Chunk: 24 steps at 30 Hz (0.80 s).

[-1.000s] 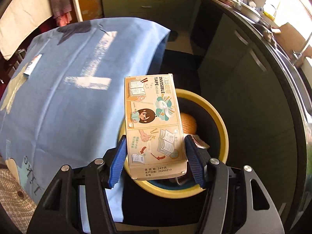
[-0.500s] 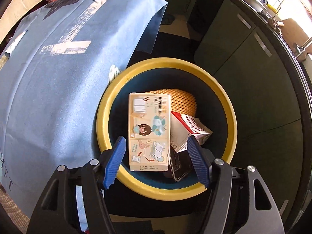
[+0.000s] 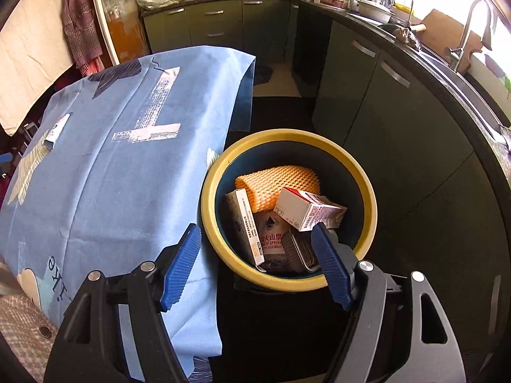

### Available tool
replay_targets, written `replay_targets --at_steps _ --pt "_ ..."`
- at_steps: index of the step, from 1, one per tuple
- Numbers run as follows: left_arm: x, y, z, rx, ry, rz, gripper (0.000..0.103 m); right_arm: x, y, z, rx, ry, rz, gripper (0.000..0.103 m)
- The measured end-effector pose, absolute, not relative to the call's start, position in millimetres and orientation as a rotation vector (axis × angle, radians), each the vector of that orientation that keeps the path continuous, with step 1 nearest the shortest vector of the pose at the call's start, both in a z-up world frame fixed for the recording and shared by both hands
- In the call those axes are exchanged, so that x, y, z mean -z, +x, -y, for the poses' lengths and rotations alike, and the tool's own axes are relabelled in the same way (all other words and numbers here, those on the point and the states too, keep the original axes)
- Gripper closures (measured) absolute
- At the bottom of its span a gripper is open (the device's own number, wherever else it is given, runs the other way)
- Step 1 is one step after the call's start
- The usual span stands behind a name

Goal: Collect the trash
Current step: 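Grasp the white squeeze tube with the left tool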

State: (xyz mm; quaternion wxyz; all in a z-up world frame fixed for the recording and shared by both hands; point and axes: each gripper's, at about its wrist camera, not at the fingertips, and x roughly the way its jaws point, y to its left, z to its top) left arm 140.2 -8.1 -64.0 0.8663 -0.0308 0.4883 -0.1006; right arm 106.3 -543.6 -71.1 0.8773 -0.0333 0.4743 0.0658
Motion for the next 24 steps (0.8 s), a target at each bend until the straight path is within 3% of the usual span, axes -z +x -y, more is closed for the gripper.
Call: replay_targets --at_steps 16,24 --pt "112.1 268.6 -8.8 -0.001 -0.271 -1.263 0.008 86.4 59.1 589.2 -0.103 0.028 -0.947 0.026" --pt "119.7 276.5 -11.0 -0.031 -0.258 -1.285 0.038 86.3 55.3 589.7 -0.118 0.040 -0.931 0.026"
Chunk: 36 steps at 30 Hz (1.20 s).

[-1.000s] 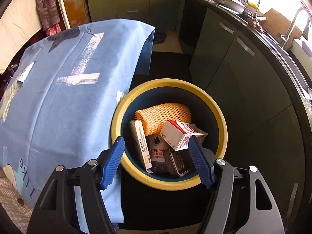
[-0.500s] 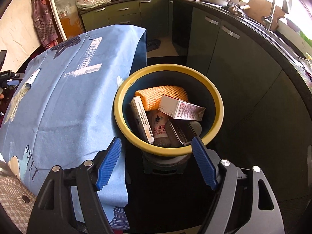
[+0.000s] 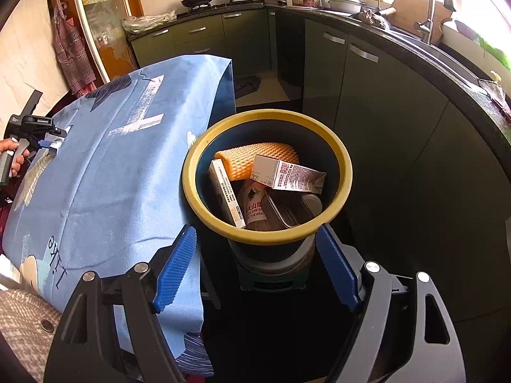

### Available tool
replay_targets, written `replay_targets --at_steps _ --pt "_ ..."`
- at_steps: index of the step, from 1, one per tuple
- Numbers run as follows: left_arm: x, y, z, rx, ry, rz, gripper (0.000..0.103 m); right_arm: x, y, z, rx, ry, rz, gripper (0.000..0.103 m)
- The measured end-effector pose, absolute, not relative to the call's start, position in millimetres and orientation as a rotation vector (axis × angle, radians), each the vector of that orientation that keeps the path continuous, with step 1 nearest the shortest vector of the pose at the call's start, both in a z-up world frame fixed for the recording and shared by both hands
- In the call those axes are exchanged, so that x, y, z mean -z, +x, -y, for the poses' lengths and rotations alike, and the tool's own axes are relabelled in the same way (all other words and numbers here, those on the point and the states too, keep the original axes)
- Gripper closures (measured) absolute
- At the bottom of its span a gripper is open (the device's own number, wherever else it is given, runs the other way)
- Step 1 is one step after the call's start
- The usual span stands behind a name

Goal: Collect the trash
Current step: 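Grasp the white squeeze tube with the left tool, then carry the white tube over the bin and open the left tool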

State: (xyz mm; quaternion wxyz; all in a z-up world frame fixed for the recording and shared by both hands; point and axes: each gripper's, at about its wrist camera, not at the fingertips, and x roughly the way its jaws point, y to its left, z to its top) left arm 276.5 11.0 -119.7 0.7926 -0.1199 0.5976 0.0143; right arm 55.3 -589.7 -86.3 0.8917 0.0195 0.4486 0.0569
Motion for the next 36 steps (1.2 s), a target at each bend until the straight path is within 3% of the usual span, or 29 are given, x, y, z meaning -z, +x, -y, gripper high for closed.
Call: replay_targets --at_steps 4,6,11,24,36 --pt "119.9 276.6 -13.5 -0.032 -0.245 -1.285 0.055 85.6 54.8 587.9 -0.125 0.043 -0.927 0.025" --pt "119.2 276.4 -16.4 -0.016 -0.248 -1.288 0.074 85.8 54.7 587.6 -0.127 0.045 -0.927 0.025" --pt "117.2 277.4 -17.2 -0.001 -0.203 -1.283 0.082 85.9 54.0 586.7 -0.128 0.049 -0.930 0.025" --pt "62.5 248.7 33.4 0.167 -0.059 -1.193 0.083 76.3 44.2 587.7 -0.122 0.067 -0.900 0.025" --pt "9.6 221.4 209.4 0.537 0.148 -1.141 0.082 78.4 6.1 616.3 -0.069 0.143 -0.868 0.025"
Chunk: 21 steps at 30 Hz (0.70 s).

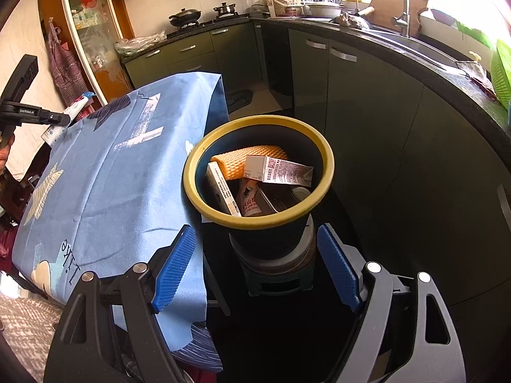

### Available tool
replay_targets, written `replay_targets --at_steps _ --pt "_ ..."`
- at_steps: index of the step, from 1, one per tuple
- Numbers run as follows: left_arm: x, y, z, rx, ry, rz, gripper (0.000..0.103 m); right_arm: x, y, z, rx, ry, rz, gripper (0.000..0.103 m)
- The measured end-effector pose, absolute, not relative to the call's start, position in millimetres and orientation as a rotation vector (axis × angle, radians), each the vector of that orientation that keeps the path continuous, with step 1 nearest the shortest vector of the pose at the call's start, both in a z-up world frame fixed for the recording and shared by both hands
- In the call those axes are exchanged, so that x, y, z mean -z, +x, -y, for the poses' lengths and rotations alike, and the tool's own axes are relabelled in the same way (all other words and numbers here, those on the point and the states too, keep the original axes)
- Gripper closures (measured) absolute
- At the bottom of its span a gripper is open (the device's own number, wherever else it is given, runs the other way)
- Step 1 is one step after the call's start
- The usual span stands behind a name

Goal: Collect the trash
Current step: 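Carry the white tube over the bin and open the left tool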

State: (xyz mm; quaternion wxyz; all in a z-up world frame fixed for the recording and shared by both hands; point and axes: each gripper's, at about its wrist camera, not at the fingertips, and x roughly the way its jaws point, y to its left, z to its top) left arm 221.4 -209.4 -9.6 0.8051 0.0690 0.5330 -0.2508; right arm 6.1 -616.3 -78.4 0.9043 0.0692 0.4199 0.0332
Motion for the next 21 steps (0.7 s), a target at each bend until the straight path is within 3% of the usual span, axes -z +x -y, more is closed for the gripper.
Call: replay_targets --at_steps 16,19,21 --pt "92.9 256.8 449.2 0.764 0.307 -1.256 0.081 107.3 -53.6 680.6 0.066 0.290 -0.892 0.024" --pt "106.7 264.5 466.0 0.745 0.330 -1.276 0.070 111.0 -56.1 683.3 0.064 0.300 -0.894 0.023" --pt "113.7 268.6 469.8 0.710 0.342 -1.276 0.047 111.8 -56.6 682.5 0.058 0.301 -0.893 0.021"
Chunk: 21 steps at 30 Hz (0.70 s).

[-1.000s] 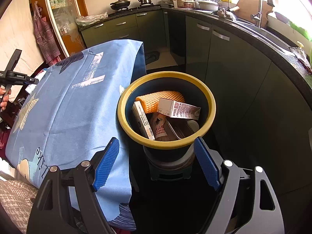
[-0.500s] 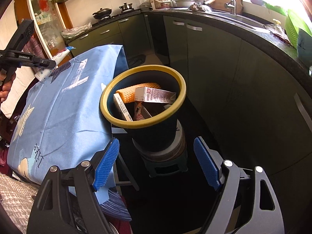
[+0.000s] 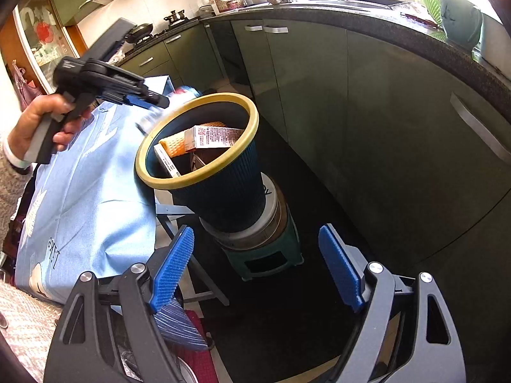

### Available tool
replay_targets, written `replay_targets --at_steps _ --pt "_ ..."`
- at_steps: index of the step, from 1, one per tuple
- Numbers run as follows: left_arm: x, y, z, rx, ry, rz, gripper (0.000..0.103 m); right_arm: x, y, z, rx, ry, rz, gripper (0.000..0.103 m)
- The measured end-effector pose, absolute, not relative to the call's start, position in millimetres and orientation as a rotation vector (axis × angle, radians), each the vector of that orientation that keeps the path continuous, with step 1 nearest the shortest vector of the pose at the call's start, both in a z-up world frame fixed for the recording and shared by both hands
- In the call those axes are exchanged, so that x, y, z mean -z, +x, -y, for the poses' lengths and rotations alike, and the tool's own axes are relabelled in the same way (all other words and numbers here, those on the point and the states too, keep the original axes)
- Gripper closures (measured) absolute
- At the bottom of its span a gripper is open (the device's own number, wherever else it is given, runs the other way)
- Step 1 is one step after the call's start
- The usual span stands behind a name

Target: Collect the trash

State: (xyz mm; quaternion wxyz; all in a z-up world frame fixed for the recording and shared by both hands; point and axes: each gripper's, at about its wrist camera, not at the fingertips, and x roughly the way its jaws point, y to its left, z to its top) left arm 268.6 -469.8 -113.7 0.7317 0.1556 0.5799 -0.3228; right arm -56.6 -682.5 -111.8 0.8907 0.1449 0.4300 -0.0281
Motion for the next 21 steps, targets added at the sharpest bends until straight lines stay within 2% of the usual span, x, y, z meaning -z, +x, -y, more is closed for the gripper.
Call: replay_targets --at_steps 4,7,10,12,16,21 --pt "118.4 268.4 460.3 0.703 0.321 -1.296 0.045 108.8 -55.5 674.6 0.041 0.292 -0.888 0.021" --pt "96.3 248.9 432.7 0.743 0.273 -1.244 0.043 102.8 -55.1 662.8 0.011 0.278 -0.875 0.021" --pt "59.0 214.1 390.8 0.771 0.247 -1.108 0.030 94.9 -53.0 645.2 -0.026 0.264 -0.859 0.020" --pt "30.9 184.0 352.5 0.761 0.235 -0.979 0.012 89.9 -50.4 629.3 -0.063 0.251 -0.848 0.020" --pt "-7.0 131.7 268.6 0.680 0.193 -0.804 0.007 83.2 -42.8 592.1 -0.140 0.211 -0.836 0.019" --pt "-22.1 74.4 168.9 0.485 0.130 -0.694 0.007 74.9 -34.8 549.9 -0.199 0.178 -0.817 0.019"
